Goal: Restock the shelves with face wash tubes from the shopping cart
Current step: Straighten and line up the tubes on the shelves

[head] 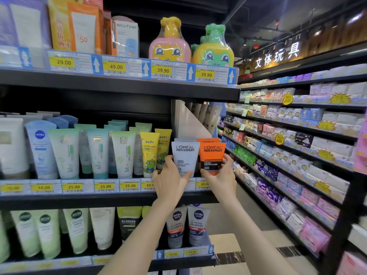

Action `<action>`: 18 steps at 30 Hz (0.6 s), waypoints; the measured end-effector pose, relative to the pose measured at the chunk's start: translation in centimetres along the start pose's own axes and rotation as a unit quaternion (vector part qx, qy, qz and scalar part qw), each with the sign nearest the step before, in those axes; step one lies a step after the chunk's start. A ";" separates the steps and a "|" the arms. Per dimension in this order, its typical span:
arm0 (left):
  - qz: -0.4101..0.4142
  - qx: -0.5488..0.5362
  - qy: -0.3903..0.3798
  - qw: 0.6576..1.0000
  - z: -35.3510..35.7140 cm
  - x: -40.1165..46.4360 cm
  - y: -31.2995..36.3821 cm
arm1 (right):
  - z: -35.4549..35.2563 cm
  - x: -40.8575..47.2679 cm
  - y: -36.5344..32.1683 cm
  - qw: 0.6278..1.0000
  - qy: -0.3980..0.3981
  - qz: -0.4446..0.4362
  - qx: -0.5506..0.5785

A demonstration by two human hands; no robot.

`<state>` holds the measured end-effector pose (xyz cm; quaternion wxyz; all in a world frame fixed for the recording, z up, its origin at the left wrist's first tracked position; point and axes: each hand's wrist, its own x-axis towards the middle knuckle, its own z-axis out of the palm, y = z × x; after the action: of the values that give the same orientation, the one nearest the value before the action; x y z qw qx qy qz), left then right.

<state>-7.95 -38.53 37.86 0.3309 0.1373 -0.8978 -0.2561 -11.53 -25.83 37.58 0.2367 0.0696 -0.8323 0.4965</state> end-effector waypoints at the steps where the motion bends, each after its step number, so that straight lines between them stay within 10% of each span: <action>1: 0.002 0.001 -0.001 1.000 0.0 -0.1 0.0 | 0.0 0.0 0.0 1.000 0.000 -0.001 0.001; 11: 0.051 -0.115 0.054 0.991 -3.3 2.2 0.2 | -0.1 0.1 0.4 1.000 -0.017 0.012 0.000; 18: 0.215 0.082 0.063 0.971 -6.7 8.5 2.1 | 0.0 0.4 0.7 1.000 -0.023 0.009 0.005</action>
<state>-10.00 -42.78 47.81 0.4221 -0.0167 -0.9014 -0.0954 -12.14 -25.44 37.19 0.2122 0.0746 -0.8357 0.5009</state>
